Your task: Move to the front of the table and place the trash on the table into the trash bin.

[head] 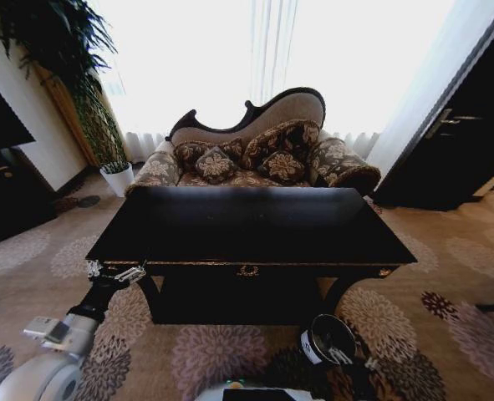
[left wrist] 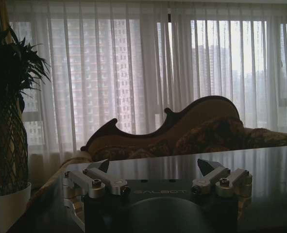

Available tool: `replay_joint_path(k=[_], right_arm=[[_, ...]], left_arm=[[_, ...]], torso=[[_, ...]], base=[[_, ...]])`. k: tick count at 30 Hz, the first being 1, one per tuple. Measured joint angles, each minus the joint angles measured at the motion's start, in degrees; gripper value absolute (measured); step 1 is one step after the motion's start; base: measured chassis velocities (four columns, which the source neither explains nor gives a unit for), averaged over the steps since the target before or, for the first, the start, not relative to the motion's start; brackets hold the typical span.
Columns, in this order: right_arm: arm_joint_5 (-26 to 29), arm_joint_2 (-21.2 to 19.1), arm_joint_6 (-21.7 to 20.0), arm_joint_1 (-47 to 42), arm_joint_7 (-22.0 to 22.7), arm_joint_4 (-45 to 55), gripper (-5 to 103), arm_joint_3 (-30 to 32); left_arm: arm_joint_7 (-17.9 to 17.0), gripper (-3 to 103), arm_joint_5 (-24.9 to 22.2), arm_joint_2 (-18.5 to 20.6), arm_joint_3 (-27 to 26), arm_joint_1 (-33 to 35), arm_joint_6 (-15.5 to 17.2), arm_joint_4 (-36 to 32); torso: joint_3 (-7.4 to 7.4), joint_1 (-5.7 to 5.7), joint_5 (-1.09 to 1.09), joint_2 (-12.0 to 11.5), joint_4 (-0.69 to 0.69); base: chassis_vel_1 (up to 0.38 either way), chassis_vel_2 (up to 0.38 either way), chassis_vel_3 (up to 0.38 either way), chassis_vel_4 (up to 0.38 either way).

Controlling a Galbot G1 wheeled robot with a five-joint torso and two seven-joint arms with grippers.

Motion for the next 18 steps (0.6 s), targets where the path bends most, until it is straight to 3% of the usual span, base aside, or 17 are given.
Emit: replay_joint_path(k=[9, 18], right_arm=[[3.96, 1.97, -2.96, -5.01, -0.10, 16.31, 100, 4.70], [6.09, 0.82, -8.12, -5.19, 0.87, 26.26, 100, 7.83]], left_arm=[[0.00, 100, 0.00, 0.00, 0.00, 0.00, 0.00, 0.00], [0.00, 100, 0.00, 0.00, 0.00, 0.00, 0.00, 0.00]], torso=[[0.01, 0.01, -0.01, 0.00, 0.00], [0.01, 0.01, -0.01, 0.00, 0.00]], base=[[0.000, 0.000, 0.000, 0.000], [0.000, 0.000, 0.000, 0.000]])
